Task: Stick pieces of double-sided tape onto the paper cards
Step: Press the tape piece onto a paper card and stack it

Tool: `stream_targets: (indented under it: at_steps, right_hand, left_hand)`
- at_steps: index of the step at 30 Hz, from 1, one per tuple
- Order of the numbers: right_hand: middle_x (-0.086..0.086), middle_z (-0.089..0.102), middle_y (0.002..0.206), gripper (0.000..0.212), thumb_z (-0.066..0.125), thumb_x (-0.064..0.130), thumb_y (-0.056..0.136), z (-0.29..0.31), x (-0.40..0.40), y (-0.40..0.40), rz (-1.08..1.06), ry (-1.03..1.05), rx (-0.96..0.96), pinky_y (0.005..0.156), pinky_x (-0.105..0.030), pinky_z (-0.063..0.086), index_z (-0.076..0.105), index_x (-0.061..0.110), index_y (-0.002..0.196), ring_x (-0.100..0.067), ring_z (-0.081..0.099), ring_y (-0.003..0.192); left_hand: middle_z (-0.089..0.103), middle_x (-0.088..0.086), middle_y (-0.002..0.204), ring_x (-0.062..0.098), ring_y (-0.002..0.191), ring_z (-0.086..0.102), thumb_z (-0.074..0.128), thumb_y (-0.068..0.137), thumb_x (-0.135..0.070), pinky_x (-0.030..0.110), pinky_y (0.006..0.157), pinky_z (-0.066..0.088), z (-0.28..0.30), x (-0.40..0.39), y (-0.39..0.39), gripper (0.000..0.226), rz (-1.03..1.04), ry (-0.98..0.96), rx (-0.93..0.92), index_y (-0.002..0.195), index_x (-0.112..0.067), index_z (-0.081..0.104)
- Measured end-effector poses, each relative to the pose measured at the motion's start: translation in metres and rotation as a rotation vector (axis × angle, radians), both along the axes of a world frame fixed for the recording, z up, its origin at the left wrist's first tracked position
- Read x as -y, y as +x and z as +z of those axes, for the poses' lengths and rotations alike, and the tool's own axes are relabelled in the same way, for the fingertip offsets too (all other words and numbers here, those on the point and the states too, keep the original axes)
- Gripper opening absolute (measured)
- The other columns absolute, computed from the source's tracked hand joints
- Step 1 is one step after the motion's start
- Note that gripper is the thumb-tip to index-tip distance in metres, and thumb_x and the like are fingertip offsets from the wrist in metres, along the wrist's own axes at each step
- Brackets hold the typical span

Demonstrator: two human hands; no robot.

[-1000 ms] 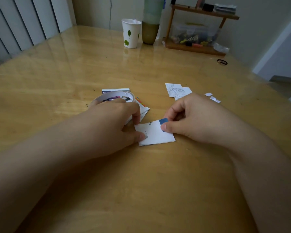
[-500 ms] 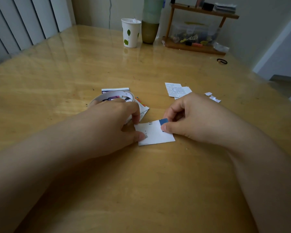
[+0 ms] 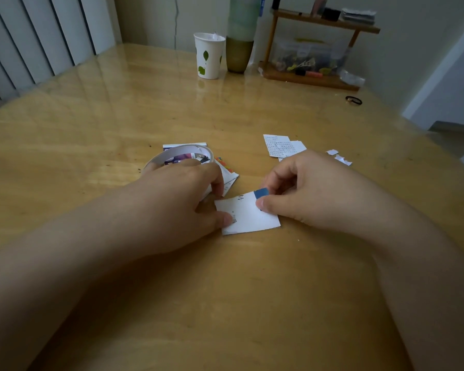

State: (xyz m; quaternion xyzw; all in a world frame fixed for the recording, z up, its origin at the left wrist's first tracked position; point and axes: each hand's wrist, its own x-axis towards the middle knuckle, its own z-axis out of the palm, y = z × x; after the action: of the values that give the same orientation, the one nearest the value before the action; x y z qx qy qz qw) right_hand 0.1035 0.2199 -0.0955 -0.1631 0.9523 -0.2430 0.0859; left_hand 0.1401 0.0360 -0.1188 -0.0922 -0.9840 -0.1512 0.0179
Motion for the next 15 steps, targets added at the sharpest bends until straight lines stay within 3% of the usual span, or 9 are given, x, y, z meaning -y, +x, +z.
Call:
stream_targets:
  at_steps: [3,6,10,12,15]
  right_hand:
    - [0.015,0.071,0.086,0.015,0.073,0.036,0.076,0.005,-0.003,-0.001,-0.040,-0.102,0.035,0.072,-0.028,0.052,0.066,0.024,0.072,-0.004,0.066,0.074]
    - [0.016,0.067,0.065,0.017,0.073,0.037,0.077,0.008,-0.005,-0.002,-0.055,-0.208,-0.005,0.054,-0.022,0.043,0.066,0.022,0.072,0.002,0.054,0.051]
    - [0.000,0.073,0.077,0.015,0.073,0.029,0.075,0.010,-0.003,-0.002,-0.052,-0.480,-0.055,0.070,-0.032,0.053,0.066,0.015,0.072,-0.015,0.069,0.070]
    - [0.002,0.072,0.073,0.011,0.073,0.023,0.076,0.011,-0.001,-0.001,-0.036,-0.567,-0.078,0.066,-0.025,0.052,0.067,0.016,0.070,-0.007,0.065,0.064]
    - [0.003,0.071,0.070,0.010,0.073,0.019,0.076,0.013,0.002,0.002,-0.023,-0.667,-0.100,0.059,-0.016,0.048,0.067,0.015,0.070,-0.001,0.061,0.060]
  left_hand:
    - [0.037,-0.018,0.074,-0.005,0.065,0.038,0.052,0.079,-0.058,0.025,0.070,0.023,0.001,0.003,-0.001,0.030,0.024,0.048,-0.016,0.101,-0.038,0.045]
    - [0.037,-0.016,0.071,-0.003,0.062,0.041,0.049,0.078,-0.056,0.020,0.059,0.026,0.004,0.006,-0.003,0.031,0.059,0.155,-0.043,0.101,-0.035,0.052]
    - [0.041,-0.006,0.061,-0.005,0.053,0.046,0.053,0.072,-0.052,0.011,0.046,0.030,0.013,0.009,-0.003,0.023,0.128,0.465,-0.098,0.079,-0.031,0.059]
    - [0.045,-0.001,0.058,0.005,0.049,0.045,0.061,0.072,-0.048,0.012,0.045,0.029,0.015,0.010,-0.003,0.020,0.174,0.639,-0.123,0.075,-0.029,0.064]
    - [0.045,-0.001,0.060,0.006,0.048,0.037,0.067,0.077,-0.035,0.012,0.042,0.028,0.015,0.009,-0.003,0.009,0.173,0.897,-0.122,0.073,-0.027,0.066]
